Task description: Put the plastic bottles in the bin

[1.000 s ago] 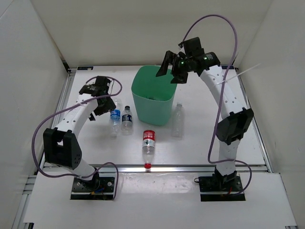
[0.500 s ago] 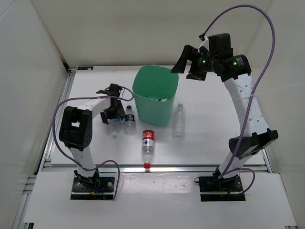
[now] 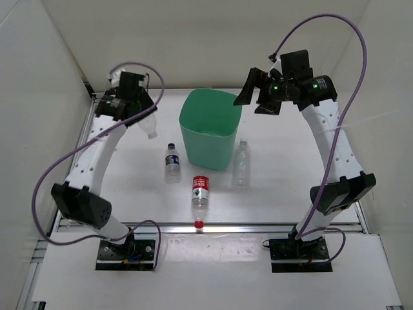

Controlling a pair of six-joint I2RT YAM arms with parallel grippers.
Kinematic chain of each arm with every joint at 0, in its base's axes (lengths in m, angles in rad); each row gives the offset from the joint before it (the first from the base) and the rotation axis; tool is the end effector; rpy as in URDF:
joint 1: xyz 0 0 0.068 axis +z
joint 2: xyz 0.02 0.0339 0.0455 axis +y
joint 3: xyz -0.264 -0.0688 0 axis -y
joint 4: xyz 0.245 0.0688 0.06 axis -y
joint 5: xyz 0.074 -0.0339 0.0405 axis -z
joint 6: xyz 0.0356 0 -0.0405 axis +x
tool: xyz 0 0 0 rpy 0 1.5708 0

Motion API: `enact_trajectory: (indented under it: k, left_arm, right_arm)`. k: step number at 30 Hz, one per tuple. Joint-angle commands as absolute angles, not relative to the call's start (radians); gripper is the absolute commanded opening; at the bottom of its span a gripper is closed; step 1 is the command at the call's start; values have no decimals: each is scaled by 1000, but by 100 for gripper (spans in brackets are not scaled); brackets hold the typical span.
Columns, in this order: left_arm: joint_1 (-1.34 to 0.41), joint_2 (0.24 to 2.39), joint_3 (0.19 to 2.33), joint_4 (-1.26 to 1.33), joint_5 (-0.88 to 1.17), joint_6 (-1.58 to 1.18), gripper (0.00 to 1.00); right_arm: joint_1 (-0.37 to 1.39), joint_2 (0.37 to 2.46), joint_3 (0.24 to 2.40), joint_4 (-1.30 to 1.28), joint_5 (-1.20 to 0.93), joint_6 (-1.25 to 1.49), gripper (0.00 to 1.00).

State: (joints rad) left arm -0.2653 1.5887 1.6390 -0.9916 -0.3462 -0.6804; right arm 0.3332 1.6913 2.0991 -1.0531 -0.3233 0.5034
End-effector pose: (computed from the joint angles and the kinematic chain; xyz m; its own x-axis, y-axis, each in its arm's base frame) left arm 0.3213 -0.0748 0.3628 -0.6402 -0.4393 -0.6302 -0.4489 0.8797 -0.1572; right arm 0.3166 0.1215 0.4630 -0.7632 0.2199 -0.6076 -0.2076 0.8071 0.5528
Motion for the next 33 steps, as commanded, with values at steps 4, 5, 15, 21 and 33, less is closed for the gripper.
enact_trajectory:
  k: [4,5,15,21,33]
  left_arm:
    - [-371,1534,1943,-977,-247,-713,59]
    - [-412,1563,1989,-991,-235,-713,59]
    - [-676,1896,2327,-1121,-215,-594,83]
    - [-690,1731,2297,-1158,-435,-588,100]
    - [-624,1140,1586,-1044,-710,-635,100]
  right_arm:
    - [325,1669,2014,-1019,-319,471,100]
    - [325,1669,2005,-1006,-319,482,100]
    - [278,1574,1804,-907,-252,531,100]
    - [255,1513,1620,-848,-252,578,100]
    - [291,1635,1218,-687,-282,638,100]
